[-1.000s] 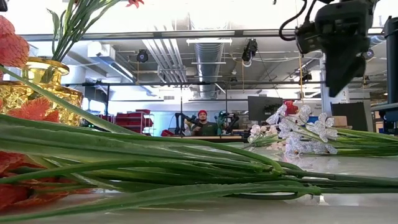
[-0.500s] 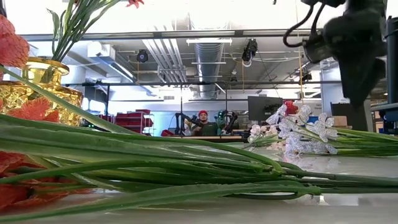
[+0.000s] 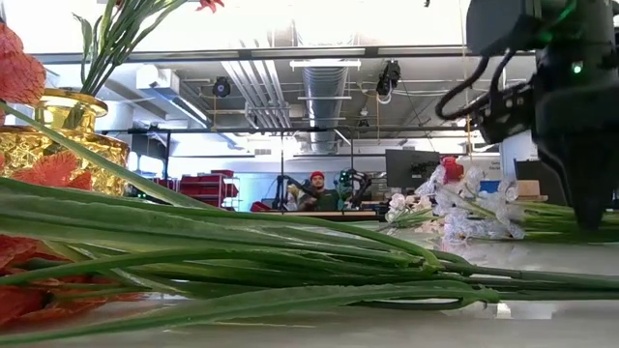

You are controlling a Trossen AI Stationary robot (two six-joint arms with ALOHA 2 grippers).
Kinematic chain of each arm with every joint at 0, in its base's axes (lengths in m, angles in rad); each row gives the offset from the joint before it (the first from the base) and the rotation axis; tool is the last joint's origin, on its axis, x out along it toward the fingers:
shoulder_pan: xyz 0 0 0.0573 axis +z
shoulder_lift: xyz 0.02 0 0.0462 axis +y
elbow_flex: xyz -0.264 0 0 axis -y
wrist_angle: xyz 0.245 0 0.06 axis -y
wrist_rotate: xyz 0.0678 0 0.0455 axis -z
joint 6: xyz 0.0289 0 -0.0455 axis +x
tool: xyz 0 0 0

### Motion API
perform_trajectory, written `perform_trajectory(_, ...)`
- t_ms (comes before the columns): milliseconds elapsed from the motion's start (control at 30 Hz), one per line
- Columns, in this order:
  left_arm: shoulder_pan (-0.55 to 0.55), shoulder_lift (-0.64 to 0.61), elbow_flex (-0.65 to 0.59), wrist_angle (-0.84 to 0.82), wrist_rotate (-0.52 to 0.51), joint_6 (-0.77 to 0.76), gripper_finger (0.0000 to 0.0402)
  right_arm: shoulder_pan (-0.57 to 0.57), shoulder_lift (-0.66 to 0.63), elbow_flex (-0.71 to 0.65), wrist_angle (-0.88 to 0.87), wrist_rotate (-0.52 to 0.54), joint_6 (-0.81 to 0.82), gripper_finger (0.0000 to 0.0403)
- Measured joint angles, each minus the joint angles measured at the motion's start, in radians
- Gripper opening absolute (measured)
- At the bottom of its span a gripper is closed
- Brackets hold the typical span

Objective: Sort flowers into vase by color
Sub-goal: Put the bottom white flowers into the red vase

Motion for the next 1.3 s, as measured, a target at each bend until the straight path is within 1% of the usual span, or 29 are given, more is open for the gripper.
perform_trajectory(133,0.000,0.008,0.000,0.000,0.000,0.000,0.0000,0.006,0.058,0.001,0.038,-0.003,-0.019,0.0273)
perform_trajectory(267,0.000,0.018,0.000,0.000,0.000,0.000,0.0000,0.007,0.081,0.002,0.055,-0.003,-0.011,0.0239)
perform_trajectory(367,0.000,0.018,0.000,0.000,0.000,0.000,0.0000,0.007,0.075,0.002,0.064,-0.006,0.003,0.0204)
perform_trajectory(533,0.000,0.018,0.000,0.010,0.000,0.000,0.0000,0.006,0.053,0.000,0.071,0.005,0.034,0.0133)
perform_trajectory(733,0.000,0.018,0.000,0.013,0.000,-0.007,0.0000,0.006,0.051,0.004,0.085,0.027,0.019,0.0049)
perform_trajectory(833,0.000,0.018,0.000,0.013,0.000,-0.008,0.0000,0.006,0.050,0.004,0.085,0.027,0.006,0.0020)
perform_trajectory(900,0.000,0.018,0.000,0.014,0.000,-0.008,0.0000,0.006,0.049,0.004,0.084,0.027,-0.004,0.0016)
perform_trajectory(1000,0.000,0.018,0.000,0.014,0.000,-0.008,0.0000,0.006,0.033,0.017,0.082,0.027,-0.019,0.0021)
perform_trajectory(1133,0.000,0.018,0.000,0.016,0.000,-0.008,0.0000,0.006,-0.020,0.055,0.103,0.035,-0.084,0.0022)
perform_trajectory(1200,0.000,0.018,0.000,0.017,0.000,-0.008,0.0000,0.005,-0.057,0.076,0.150,0.091,-0.138,0.0020)
perform_trajectory(1300,0.000,0.018,0.000,0.018,0.000,-0.008,0.0000,-0.011,-0.125,0.093,0.248,0.218,-0.243,0.0019)
